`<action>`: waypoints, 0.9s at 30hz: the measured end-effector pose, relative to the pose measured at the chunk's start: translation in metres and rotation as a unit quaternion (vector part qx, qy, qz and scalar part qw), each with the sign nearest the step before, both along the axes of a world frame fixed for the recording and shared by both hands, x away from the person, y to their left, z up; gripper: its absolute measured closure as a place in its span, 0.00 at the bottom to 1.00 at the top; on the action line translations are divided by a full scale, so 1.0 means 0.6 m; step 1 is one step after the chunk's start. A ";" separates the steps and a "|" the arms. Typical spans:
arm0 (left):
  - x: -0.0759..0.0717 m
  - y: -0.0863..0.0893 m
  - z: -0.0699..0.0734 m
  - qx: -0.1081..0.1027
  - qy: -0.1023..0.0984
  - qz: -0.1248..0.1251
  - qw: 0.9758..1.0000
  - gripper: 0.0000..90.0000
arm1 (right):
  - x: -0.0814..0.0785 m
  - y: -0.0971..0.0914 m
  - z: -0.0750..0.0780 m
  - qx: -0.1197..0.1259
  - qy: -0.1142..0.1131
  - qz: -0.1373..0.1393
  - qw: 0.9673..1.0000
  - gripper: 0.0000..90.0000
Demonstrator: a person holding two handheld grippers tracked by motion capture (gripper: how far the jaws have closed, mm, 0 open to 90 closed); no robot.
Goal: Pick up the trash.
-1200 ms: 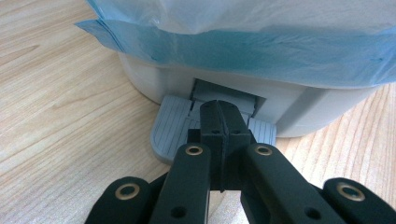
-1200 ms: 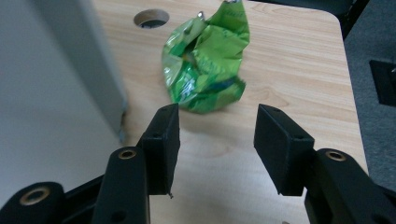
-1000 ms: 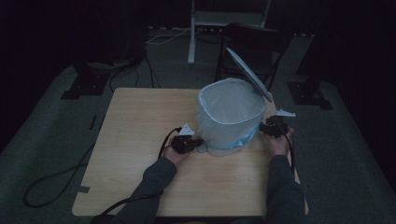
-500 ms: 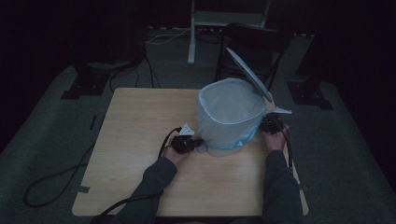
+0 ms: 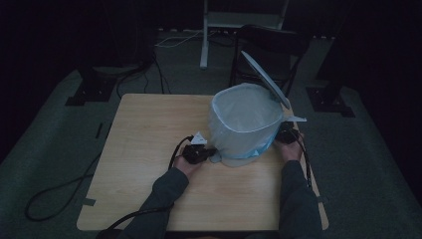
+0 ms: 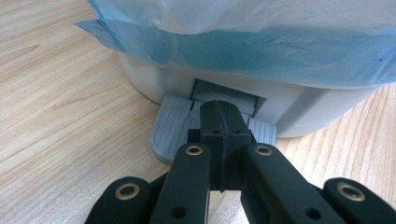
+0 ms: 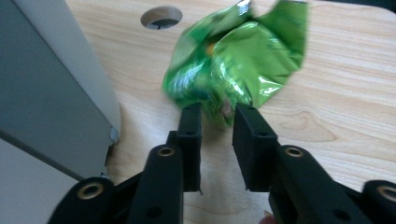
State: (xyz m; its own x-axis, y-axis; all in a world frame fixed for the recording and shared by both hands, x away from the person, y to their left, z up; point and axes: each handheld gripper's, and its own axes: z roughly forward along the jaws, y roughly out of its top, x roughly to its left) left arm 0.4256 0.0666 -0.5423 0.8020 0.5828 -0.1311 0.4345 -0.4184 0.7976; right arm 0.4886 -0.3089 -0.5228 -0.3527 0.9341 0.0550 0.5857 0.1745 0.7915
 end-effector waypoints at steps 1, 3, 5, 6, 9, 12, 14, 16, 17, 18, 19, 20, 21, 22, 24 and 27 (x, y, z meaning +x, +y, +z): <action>0.000 0.000 0.000 0.000 0.000 0.000 1.000 1.00 | 0.000 0.000 0.000 0.000 0.000 0.000 1.000 0.84; 0.000 0.000 0.000 0.000 0.000 0.000 1.000 1.00 | 0.000 0.005 -0.002 -0.004 0.001 0.001 1.000 0.88; 0.000 0.000 0.000 0.000 0.000 0.000 1.000 1.00 | 0.000 0.006 -0.002 -0.005 -0.002 0.001 1.000 0.92; 0.000 0.000 0.000 0.000 0.000 0.000 1.000 1.00 | 0.000 0.006 -0.002 -0.005 -0.002 0.001 1.000 0.92; 0.000 0.000 0.000 0.000 0.000 0.000 1.000 1.00 | -0.002 0.005 0.001 -0.006 -0.005 -0.003 1.000 0.98; 0.000 0.000 0.000 -0.001 0.000 0.000 1.000 1.00 | -0.004 0.004 0.004 -0.013 -0.005 -0.002 1.000 1.00; 0.000 0.000 0.000 -0.001 0.001 0.000 1.000 1.00 | -0.006 0.004 0.007 -0.019 -0.005 -0.004 1.000 1.00; 0.000 0.000 0.000 -0.001 0.001 0.000 1.000 1.00 | -0.008 0.004 0.010 -0.024 -0.006 -0.005 1.000 1.00; 0.000 0.000 0.000 -0.001 0.001 0.000 1.000 1.00 | -0.009 0.004 0.011 -0.028 -0.007 -0.005 1.000 1.00; 0.000 0.000 0.000 -0.001 0.001 0.000 1.000 1.00 | -0.010 0.003 0.013 -0.030 -0.007 -0.004 1.000 1.00; 0.000 0.000 0.000 -0.001 0.001 0.000 1.000 1.00 | -0.010 0.003 0.013 -0.030 -0.007 -0.004 1.000 1.00; 0.000 0.000 0.000 -0.001 0.001 0.000 1.000 1.00 | -0.012 0.003 0.016 -0.035 -0.009 -0.005 0.999 1.00; 0.000 0.000 0.000 -0.001 0.001 0.000 1.000 1.00 | -0.014 0.003 0.018 -0.039 -0.009 -0.005 0.999 1.00; 0.000 0.000 0.000 -0.001 0.001 0.000 1.000 1.00 | -0.015 0.003 0.019 -0.043 -0.010 -0.005 0.999 1.00; 0.000 0.000 0.000 -0.001 0.002 0.000 1.000 1.00 | -0.017 0.003 0.021 -0.047 -0.012 -0.004 0.999 1.00; 0.000 0.000 0.000 -0.002 0.002 0.000 1.000 1.00 | -0.025 0.003 0.028 -0.060 -0.019 -0.002 0.998 1.00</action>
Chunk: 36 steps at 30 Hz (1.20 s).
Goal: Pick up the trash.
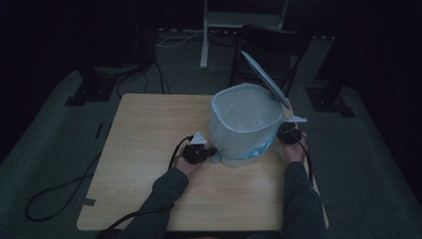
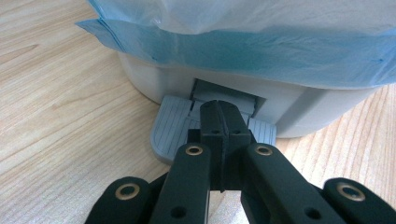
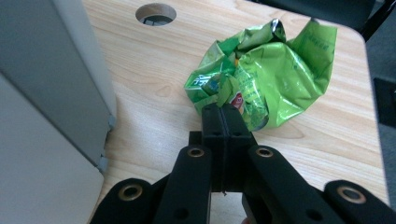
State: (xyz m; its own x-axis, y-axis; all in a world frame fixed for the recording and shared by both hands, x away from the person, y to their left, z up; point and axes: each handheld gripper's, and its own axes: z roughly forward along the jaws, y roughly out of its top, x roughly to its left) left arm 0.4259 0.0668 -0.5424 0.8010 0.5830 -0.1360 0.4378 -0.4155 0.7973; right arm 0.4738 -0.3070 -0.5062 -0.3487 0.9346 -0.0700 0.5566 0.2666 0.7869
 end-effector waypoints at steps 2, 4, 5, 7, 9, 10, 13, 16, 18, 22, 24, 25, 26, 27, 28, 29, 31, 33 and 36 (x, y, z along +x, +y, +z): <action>0.000 0.000 0.000 0.000 0.000 0.000 1.000 1.00 | -0.005 -0.001 0.001 -0.003 -0.002 0.000 1.000 1.00; 0.000 0.000 0.000 -0.001 0.001 0.000 1.000 1.00 | -0.008 -0.002 0.000 -0.005 -0.003 0.000 1.000 1.00; 0.000 0.000 0.000 -0.001 0.001 0.000 1.000 1.00 | -0.011 -0.003 -0.001 -0.005 -0.003 0.000 1.000 1.00; 0.000 0.000 0.000 -0.001 0.001 0.000 1.000 1.00 | -0.018 -0.004 -0.002 -0.011 -0.003 -0.003 1.000 1.00; 0.000 0.000 0.000 -0.001 0.001 0.000 1.000 1.00 | -0.022 -0.005 0.000 -0.014 -0.007 -0.002 1.000 1.00; 0.000 0.000 0.000 -0.001 0.001 0.000 1.000 1.00 | -0.026 -0.005 0.002 -0.017 -0.007 -0.004 1.000 1.00; 0.001 0.000 0.000 -0.001 0.002 0.000 1.000 1.00 | -0.035 -0.008 0.008 -0.021 -0.010 -0.006 1.000 1.00; 0.001 0.000 0.000 -0.002 0.002 0.000 1.000 1.00 | -0.045 -0.012 0.014 -0.024 -0.016 -0.007 1.000 1.00; 0.001 0.000 0.000 -0.002 0.003 0.000 1.000 1.00 | -0.052 -0.012 0.018 -0.030 -0.017 -0.006 0.999 1.00; 0.001 0.001 0.000 -0.002 0.003 0.000 1.000 1.00 | -0.066 -0.011 0.029 -0.038 -0.027 0.002 0.999 1.00; 0.001 0.001 0.000 -0.002 0.003 0.000 1.000 1.00 | -0.073 -0.010 0.033 -0.042 -0.029 0.007 0.999 1.00; 0.001 0.001 0.000 -0.002 0.003 0.000 1.000 1.00 | -0.076 -0.010 0.034 -0.044 -0.031 0.008 0.999 1.00; 0.001 0.001 0.000 -0.002 0.003 0.000 1.000 1.00 | -0.080 -0.010 0.035 -0.046 -0.031 0.009 0.998 1.00; 0.001 0.001 0.000 -0.002 0.003 0.000 1.000 1.00 | -0.084 -0.010 0.037 -0.046 -0.032 0.011 0.998 1.00; 0.001 0.001 0.000 -0.002 0.003 -0.001 1.000 1.00 | -0.088 -0.010 0.038 -0.049 -0.033 0.012 0.998 1.00; 0.001 0.001 0.000 -0.002 0.003 -0.001 1.000 1.00 | -0.092 -0.010 0.040 -0.052 -0.033 0.012 0.998 1.00; 0.001 0.001 0.000 -0.002 0.003 -0.001 1.000 1.00 | -0.102 -0.012 0.043 -0.053 -0.035 0.014 0.998 1.00; 0.001 0.001 0.000 -0.002 0.003 -0.001 1.000 1.00 | -0.110 -0.014 0.047 -0.059 -0.035 0.014 0.998 1.00; 0.001 0.001 0.000 -0.001 0.003 -0.001 1.000 1.00 | -0.125 -0.016 0.054 -0.060 -0.041 0.016 0.997 1.00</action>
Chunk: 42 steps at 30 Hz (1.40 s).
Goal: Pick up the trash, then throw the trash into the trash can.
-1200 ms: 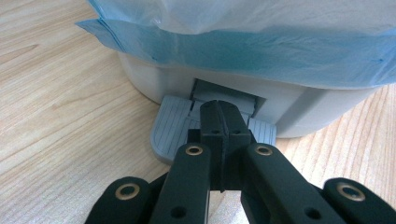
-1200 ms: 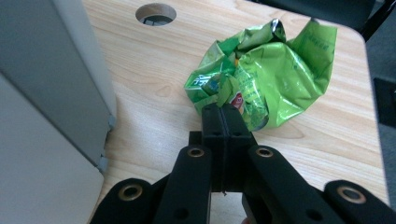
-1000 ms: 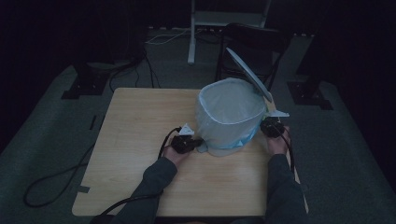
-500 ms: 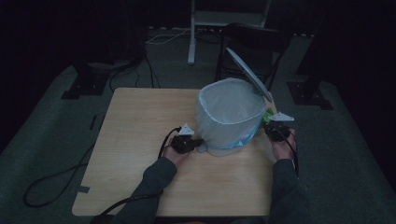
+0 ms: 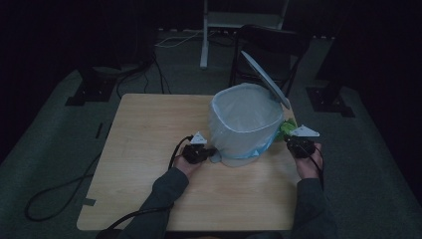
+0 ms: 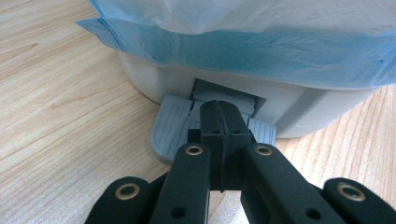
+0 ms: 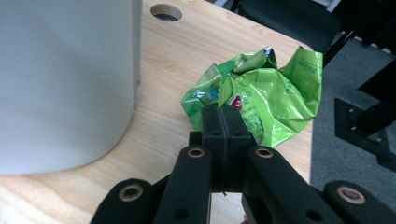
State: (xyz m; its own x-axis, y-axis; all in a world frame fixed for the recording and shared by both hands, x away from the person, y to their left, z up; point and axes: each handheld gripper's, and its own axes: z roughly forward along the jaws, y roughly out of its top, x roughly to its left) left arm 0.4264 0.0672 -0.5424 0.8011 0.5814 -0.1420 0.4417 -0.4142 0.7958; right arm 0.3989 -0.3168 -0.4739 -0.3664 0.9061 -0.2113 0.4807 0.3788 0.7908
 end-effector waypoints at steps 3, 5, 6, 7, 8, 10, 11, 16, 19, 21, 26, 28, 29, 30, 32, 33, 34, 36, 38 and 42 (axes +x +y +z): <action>0.000 0.000 0.000 0.000 0.000 0.000 1.000 1.00 | -0.014 -0.001 0.006 0.000 -0.003 0.002 1.000 1.00; 0.000 0.000 0.000 0.000 0.000 0.000 1.000 1.00 | -0.024 -0.002 0.009 0.002 -0.005 0.004 1.000 1.00; 0.000 0.000 0.000 0.000 0.001 0.000 1.000 1.00 | -0.029 -0.002 0.010 0.004 -0.004 0.006 1.000 1.00; 0.000 0.000 0.000 0.000 0.001 0.000 1.000 1.00 | -0.032 -0.003 0.011 0.004 -0.005 0.008 1.000 1.00; 0.000 0.000 0.000 0.000 0.001 0.000 1.000 1.00 | -0.032 -0.003 0.011 0.004 -0.005 0.008 1.000 1.00; 0.000 0.000 0.000 0.000 0.000 0.000 1.000 1.00 | -0.041 -0.003 0.015 0.000 -0.007 0.010 1.000 1.00; 0.000 0.000 0.000 0.000 0.001 0.000 1.000 1.00 | -0.046 -0.003 0.017 0.000 -0.007 0.012 1.000 1.00; 0.000 0.000 0.000 0.000 0.000 0.000 1.000 1.00 | -0.071 -0.004 0.036 -0.003 -0.009 0.020 1.000 1.00; 0.001 0.000 0.000 -0.001 0.001 -0.001 1.000 1.00 | -0.084 -0.005 0.045 -0.005 -0.010 0.021 1.000 1.00; 0.001 0.001 0.000 -0.001 0.002 -0.001 1.000 1.00 | -0.092 -0.007 0.050 -0.003 -0.011 0.023 1.000 1.00; 0.001 0.001 0.000 -0.001 0.002 -0.001 1.000 1.00 | -0.106 -0.012 0.055 -0.009 -0.010 0.026 1.000 1.00; 0.001 0.001 0.000 -0.001 0.002 -0.001 1.000 1.00 | -0.111 -0.013 0.056 -0.007 -0.011 0.029 0.999 1.00; 0.001 0.001 0.000 -0.002 0.002 0.000 1.000 1.00 | -0.113 -0.013 0.057 -0.007 -0.011 0.029 0.999 1.00; 0.001 0.001 0.000 -0.002 0.002 0.000 1.000 1.00 | -0.115 -0.014 0.059 -0.006 -0.010 0.031 0.999 1.00; 0.001 0.001 0.000 -0.004 0.003 0.000 1.000 1.00 | -0.119 -0.015 0.061 -0.006 -0.010 0.031 0.999 1.00; 0.001 0.001 0.000 -0.004 0.003 0.000 1.000 1.00 | -0.119 -0.015 0.061 -0.006 -0.010 0.033 0.999 1.00; 0.001 0.001 0.000 -0.003 0.003 0.000 1.000 1.00 | -0.121 -0.016 0.062 -0.005 -0.011 0.033 0.999 1.00; 0.001 0.001 0.000 -0.003 0.003 0.000 1.000 1.00 | -0.122 -0.016 0.063 -0.005 -0.011 0.034 0.999 1.00; 0.001 0.001 0.000 -0.003 0.003 0.000 1.000 1.00 | -0.128 -0.015 0.066 -0.007 -0.012 0.038 0.999 1.00; 0.001 0.001 0.000 -0.003 0.003 0.000 1.000 1.00 | -0.134 -0.012 0.073 -0.010 -0.012 0.042 0.999 1.00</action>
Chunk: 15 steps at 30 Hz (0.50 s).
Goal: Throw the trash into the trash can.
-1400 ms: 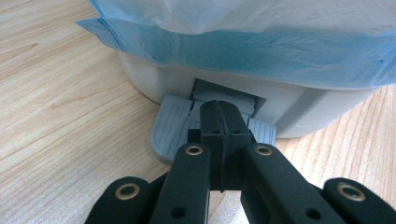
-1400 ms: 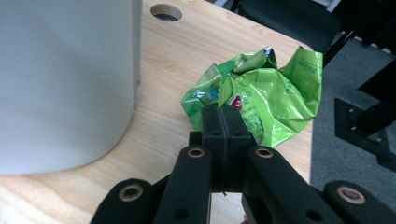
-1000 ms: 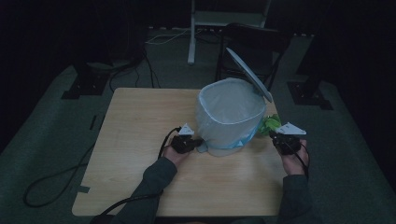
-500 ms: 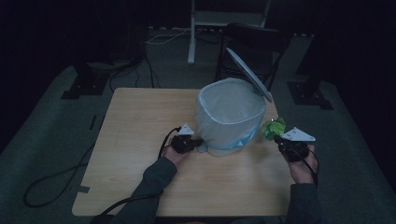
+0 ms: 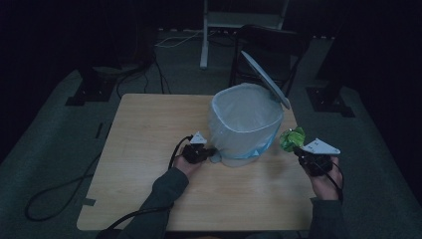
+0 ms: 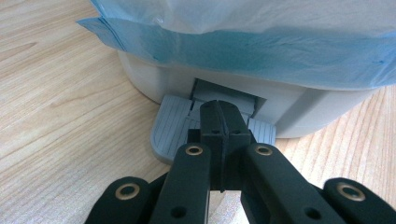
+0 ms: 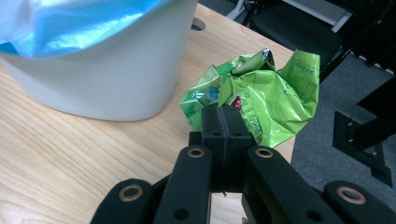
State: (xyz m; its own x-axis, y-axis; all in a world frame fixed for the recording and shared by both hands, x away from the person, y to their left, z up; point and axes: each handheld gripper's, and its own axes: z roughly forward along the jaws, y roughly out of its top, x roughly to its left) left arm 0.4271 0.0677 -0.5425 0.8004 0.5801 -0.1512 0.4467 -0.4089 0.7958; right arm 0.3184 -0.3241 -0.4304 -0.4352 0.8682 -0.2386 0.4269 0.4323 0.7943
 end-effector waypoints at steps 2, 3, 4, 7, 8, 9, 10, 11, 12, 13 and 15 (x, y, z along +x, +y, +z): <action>0.000 0.000 0.000 0.000 0.000 0.000 1.000 1.00 | -0.008 0.000 0.010 0.003 -0.004 0.007 1.000 1.00; 0.000 0.000 0.000 0.000 0.000 0.000 1.000 1.00 | -0.011 0.000 0.013 0.002 -0.006 0.008 1.000 1.00; 0.000 0.000 0.000 0.000 0.001 0.000 1.000 1.00 | -0.014 -0.001 0.016 0.004 -0.007 0.010 1.000 1.00; 0.000 0.000 0.000 0.000 0.001 0.000 1.000 1.00 | -0.022 -0.004 0.025 0.010 -0.010 0.015 1.000 1.00; 0.000 0.000 0.000 0.000 0.001 0.000 1.000 1.00 | -0.024 -0.005 0.027 0.011 -0.010 0.016 1.000 1.00; 0.000 0.000 0.000 0.000 0.001 0.000 1.000 1.00 | -0.027 -0.005 0.029 0.012 -0.011 0.017 1.000 1.00; 0.000 0.000 0.000 0.000 0.001 0.000 1.000 1.00 | -0.029 -0.006 0.032 0.012 -0.012 0.019 1.000 1.00; 0.000 0.000 0.000 0.000 0.001 0.000 1.000 1.00 | -0.032 -0.007 0.034 0.014 -0.012 0.021 1.000 1.00; 0.000 0.000 0.000 0.000 0.001 0.000 1.000 1.00 | -0.034 -0.007 0.037 0.015 -0.014 0.023 1.000 1.00; 0.000 0.000 0.000 0.000 0.001 0.000 1.000 1.00 | -0.036 -0.008 0.040 0.016 -0.015 0.026 0.999 1.00; 0.000 0.000 0.000 0.000 0.001 0.000 1.000 1.00 | -0.041 -0.008 0.048 0.021 -0.019 0.033 0.999 1.00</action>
State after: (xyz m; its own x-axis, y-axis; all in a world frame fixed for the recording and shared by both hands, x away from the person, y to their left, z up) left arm 0.4274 0.0679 -0.5425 0.8002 0.5800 -0.1527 0.4480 -0.4086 0.7952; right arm 0.2936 -0.3289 -0.4017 -0.4828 0.8476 -0.2203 0.3677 0.4245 0.8274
